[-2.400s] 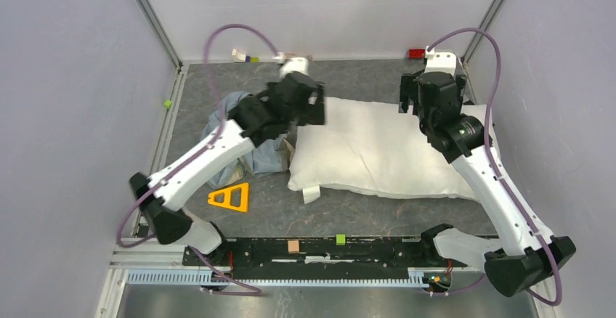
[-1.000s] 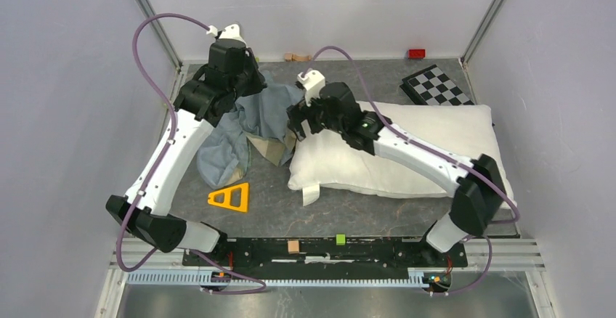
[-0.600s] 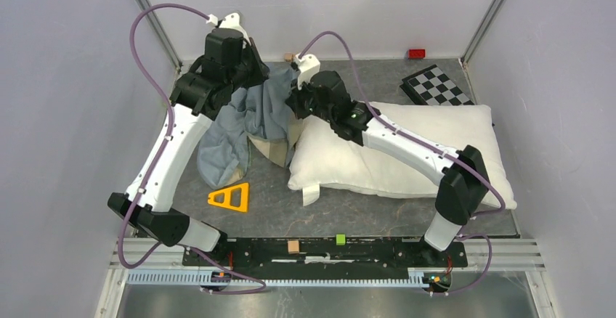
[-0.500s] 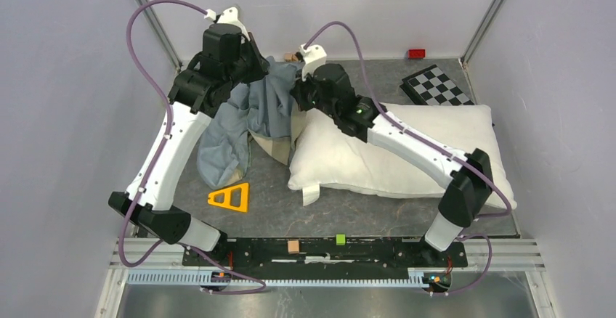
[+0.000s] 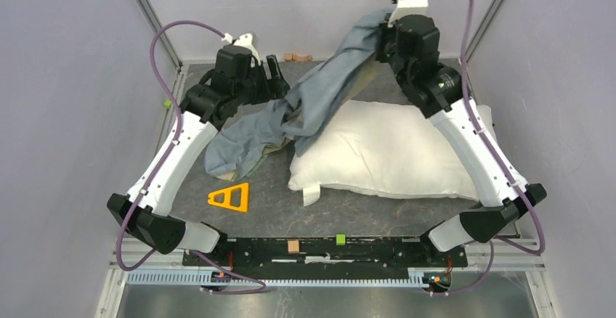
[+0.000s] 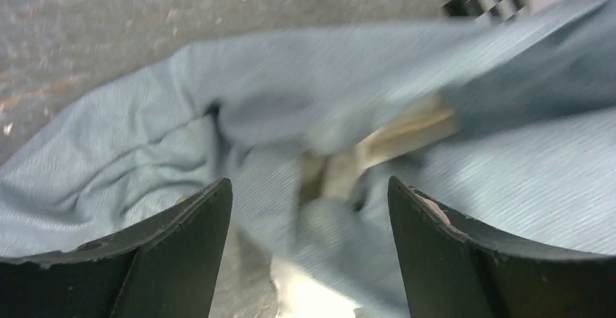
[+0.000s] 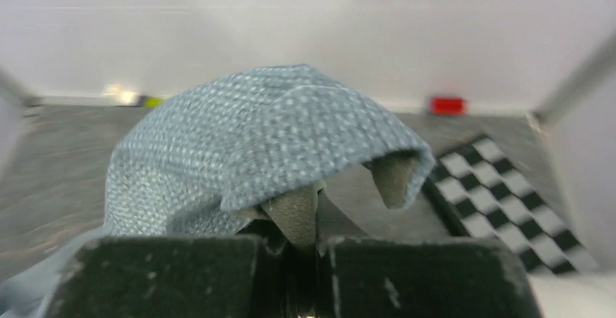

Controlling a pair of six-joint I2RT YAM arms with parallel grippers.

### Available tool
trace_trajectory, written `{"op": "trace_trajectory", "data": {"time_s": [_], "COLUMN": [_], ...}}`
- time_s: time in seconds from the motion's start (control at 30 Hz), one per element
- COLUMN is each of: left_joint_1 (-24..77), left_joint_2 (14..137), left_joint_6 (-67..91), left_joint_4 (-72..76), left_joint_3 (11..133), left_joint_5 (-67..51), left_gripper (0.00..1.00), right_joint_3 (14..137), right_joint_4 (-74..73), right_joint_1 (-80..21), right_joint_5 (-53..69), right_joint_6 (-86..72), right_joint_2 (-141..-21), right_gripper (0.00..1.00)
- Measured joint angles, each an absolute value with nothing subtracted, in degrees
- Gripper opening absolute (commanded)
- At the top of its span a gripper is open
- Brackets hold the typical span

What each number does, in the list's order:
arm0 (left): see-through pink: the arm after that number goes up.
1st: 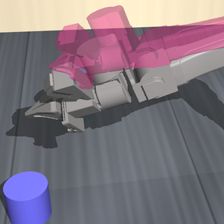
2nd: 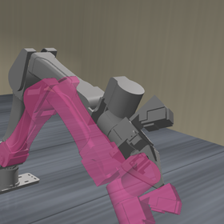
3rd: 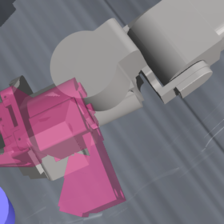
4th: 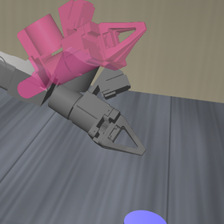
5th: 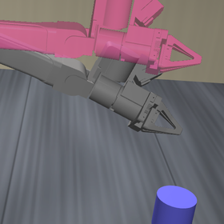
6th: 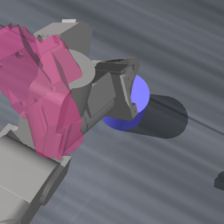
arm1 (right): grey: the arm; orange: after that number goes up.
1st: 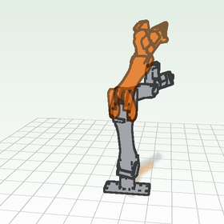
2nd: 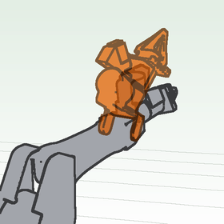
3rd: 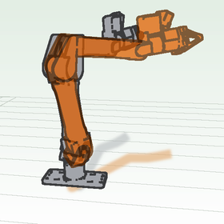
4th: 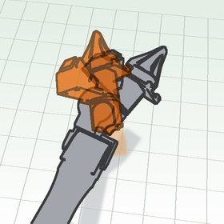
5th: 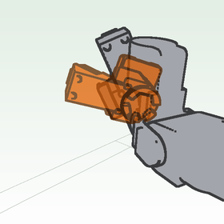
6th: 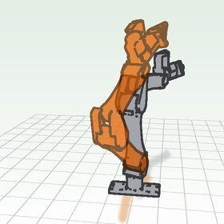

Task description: Put the pillow into the pillowcase

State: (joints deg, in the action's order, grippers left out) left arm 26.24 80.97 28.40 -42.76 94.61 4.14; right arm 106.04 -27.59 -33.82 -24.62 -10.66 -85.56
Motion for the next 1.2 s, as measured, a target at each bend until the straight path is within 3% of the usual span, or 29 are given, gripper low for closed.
{"op": "trace_trajectory", "data": {"time_s": [0.13,0.27,0.3,0.37,0.43,0.53,0.73,0.87,1.2], "left_joint_1": [26.22,26.22,26.22,26.22,26.22,25.52,16.43,12.21,9.06], "left_joint_2": [78.87,78.04,78.04,78.04,78.04,77.89,73.65,71.09,76.34], "left_joint_6": [28.71,29.78,30.09,30.61,30.7,31.83,37.69,41.71,50.85], "left_joint_4": [-43.13,-43.09,-43.07,-43.09,-42.94,-42.57,-41.87,-41.95,-41.65], "left_joint_3": [86.46,78.81,77.34,74.91,73.36,71.18,62.02,58.26,55.22], "left_joint_5": [4.84,5.65,5.78,5.87,6.04,7.62,9.34,11.73,18.31], "left_gripper": [0.85,0.86,0.86,0.87,0.9,0.91,0.92,0.92,0.93], "right_joint_3": [103.7,95.2,92.18,87.77,85.32,84.16,83.4,81.84,79.48], "right_joint_4": [-31.29,-32.34,-32.29,-32.69,-34.24,-35.05,-33.3,-28.67,-24.84], "right_joint_1": [-25.39,-22.31,-21.87,-21.39,-21.34,-22.2,-33.5,-43.64,-61.67], "right_joint_5": [-26.76,-27.7,-27.68,-27.68,-27.64,-27.94,-30.11,-27.16,-21.89], "right_joint_6": [-10.81,-11.09,-11.09,-11.11,-11.25,-10.74,-8.78,-7.14,-2.28], "right_joint_2": [-87.07,-87.02,-86.78,-86.21,-85.62,-83.35,-74.06,-71.75,-85.78], "right_gripper": [0.01,0.13,0.23,0.53,0.73,0.82,0.83,0.79,0.76]}}
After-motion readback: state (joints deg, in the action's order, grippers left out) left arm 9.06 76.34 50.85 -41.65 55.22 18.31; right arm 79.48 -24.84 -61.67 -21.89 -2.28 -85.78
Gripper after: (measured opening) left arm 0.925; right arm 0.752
